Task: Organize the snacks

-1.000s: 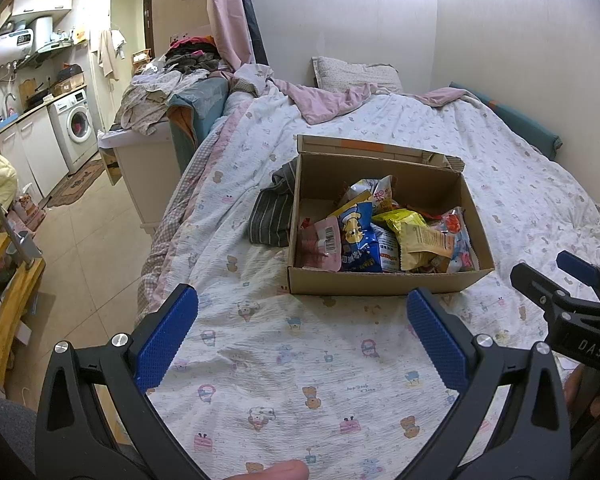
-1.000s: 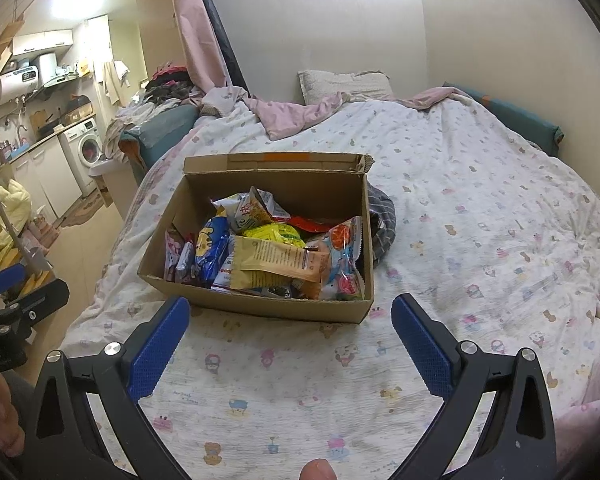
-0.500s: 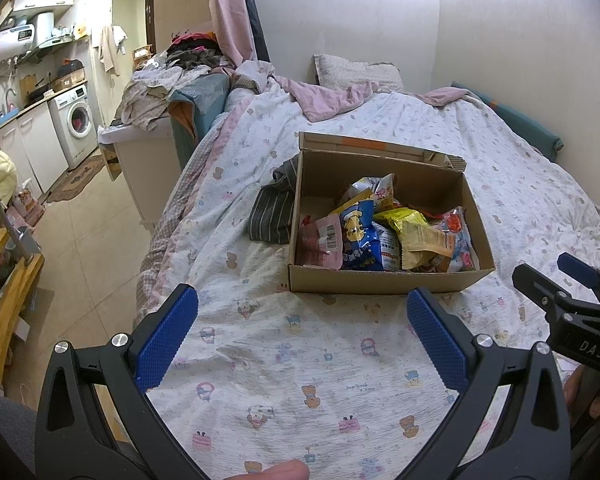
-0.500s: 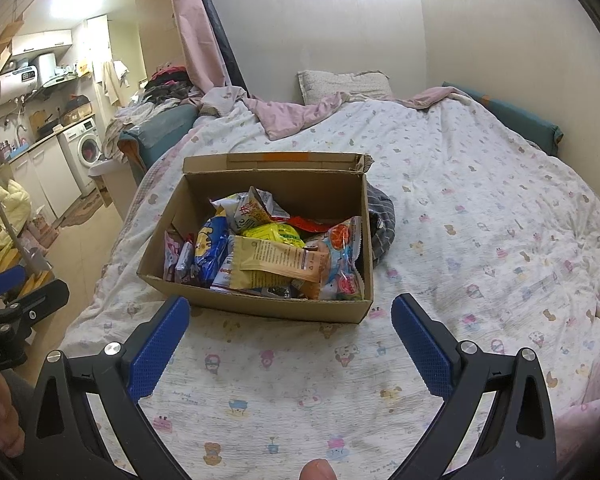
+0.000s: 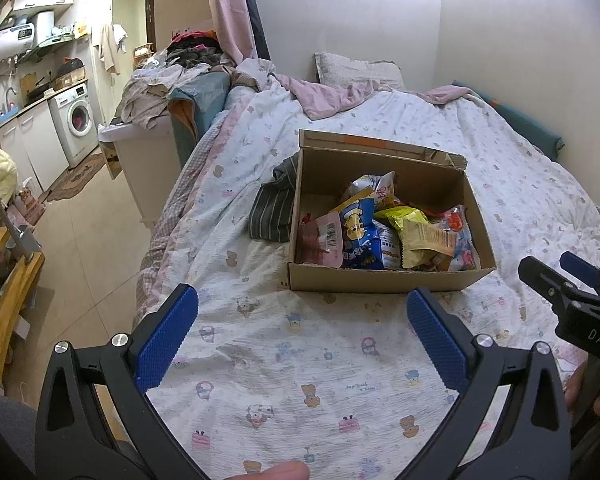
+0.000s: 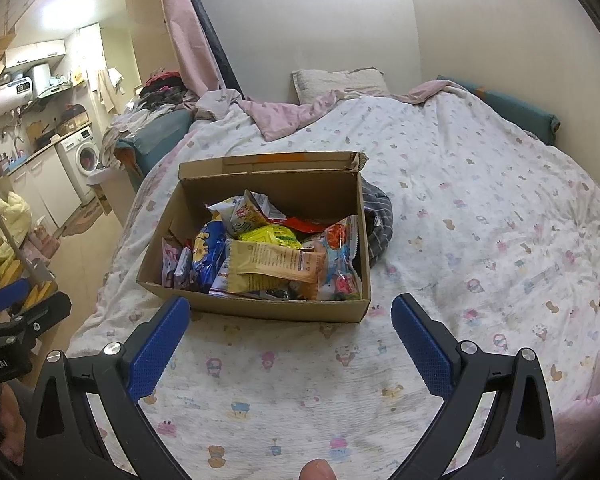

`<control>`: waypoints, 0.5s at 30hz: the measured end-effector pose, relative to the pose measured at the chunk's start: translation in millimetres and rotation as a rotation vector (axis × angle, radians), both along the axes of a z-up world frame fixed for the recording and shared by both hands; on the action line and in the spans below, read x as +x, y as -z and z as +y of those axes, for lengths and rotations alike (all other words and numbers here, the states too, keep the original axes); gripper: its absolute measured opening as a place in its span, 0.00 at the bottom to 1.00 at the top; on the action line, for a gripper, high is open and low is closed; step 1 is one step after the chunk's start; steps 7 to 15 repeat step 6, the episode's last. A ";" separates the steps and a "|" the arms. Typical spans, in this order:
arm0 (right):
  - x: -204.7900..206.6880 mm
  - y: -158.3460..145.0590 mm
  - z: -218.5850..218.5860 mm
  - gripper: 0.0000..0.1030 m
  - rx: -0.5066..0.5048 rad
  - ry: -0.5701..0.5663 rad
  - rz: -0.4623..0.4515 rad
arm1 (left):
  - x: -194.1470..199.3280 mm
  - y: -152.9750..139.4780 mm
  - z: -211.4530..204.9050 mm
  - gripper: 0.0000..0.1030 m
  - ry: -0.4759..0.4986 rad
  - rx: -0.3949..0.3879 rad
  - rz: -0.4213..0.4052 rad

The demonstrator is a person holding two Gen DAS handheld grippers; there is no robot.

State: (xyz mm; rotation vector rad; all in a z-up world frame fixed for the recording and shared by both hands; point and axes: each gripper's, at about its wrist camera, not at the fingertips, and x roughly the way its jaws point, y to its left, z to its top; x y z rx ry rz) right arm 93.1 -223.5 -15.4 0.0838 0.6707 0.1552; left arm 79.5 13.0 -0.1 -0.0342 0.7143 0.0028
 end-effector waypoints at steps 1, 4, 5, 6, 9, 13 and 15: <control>0.0 0.1 -0.1 1.00 0.000 -0.001 0.001 | 0.1 -0.3 0.2 1.00 -0.003 0.002 -0.001; -0.1 -0.1 -0.3 1.00 0.000 -0.001 0.000 | -0.3 1.7 0.9 1.00 -0.002 0.000 0.000; 0.0 -0.2 -0.4 1.00 0.000 -0.001 -0.001 | -1.0 1.6 0.8 1.00 -0.001 0.000 0.001; 0.1 -0.3 -0.5 1.00 0.001 -0.001 -0.001 | 0.7 1.4 1.1 1.00 0.001 0.000 0.003; 0.1 -0.3 -0.5 1.00 0.001 -0.001 -0.001 | 0.7 1.4 1.1 1.00 0.001 0.000 0.003; 0.1 -0.3 -0.5 1.00 0.001 -0.001 -0.001 | 0.7 1.4 1.1 1.00 0.001 0.000 0.003; 0.1 -0.3 -0.5 1.00 0.001 -0.001 -0.001 | 0.7 1.4 1.1 1.00 0.001 0.000 0.003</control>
